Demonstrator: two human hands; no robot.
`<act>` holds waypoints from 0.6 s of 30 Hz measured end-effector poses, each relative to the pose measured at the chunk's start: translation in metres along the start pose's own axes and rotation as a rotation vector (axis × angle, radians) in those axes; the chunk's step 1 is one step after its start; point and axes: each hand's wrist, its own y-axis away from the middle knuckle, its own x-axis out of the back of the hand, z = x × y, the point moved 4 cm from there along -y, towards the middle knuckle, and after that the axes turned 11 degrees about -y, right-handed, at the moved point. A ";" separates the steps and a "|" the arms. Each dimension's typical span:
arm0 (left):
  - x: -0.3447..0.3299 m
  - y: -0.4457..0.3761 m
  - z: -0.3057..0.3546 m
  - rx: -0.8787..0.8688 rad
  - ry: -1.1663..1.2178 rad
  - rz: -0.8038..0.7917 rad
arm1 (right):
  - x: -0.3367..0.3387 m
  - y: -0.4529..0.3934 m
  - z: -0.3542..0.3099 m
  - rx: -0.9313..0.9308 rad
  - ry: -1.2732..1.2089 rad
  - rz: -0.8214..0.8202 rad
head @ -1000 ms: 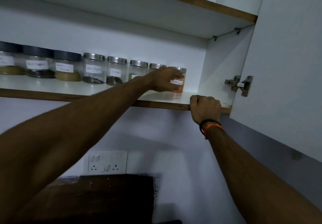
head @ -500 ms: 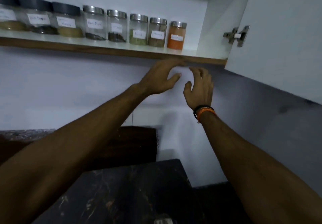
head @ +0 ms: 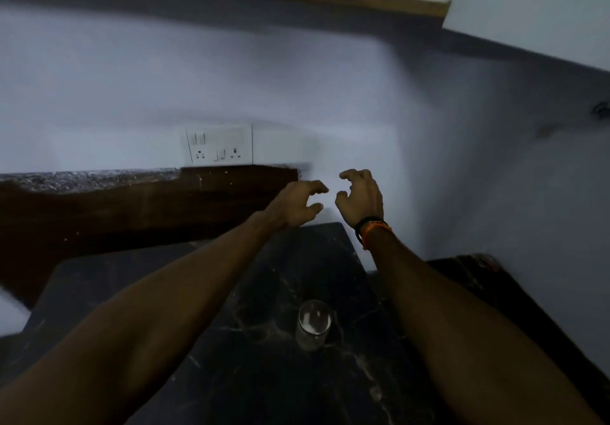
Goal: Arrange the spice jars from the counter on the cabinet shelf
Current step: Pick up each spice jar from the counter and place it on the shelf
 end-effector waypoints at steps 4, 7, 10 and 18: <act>-0.049 0.025 -0.014 0.055 0.003 -0.136 | -0.022 0.034 0.030 -0.094 -0.024 -0.089; -0.076 0.039 -0.023 0.098 0.024 -0.192 | -0.037 0.055 0.047 -0.135 -0.023 -0.122; -0.099 0.053 -0.029 0.121 0.041 -0.239 | -0.054 0.078 0.062 -0.194 -0.016 -0.203; -0.143 0.094 -0.040 0.220 0.109 -0.314 | -0.099 0.148 0.090 -0.380 0.060 -0.410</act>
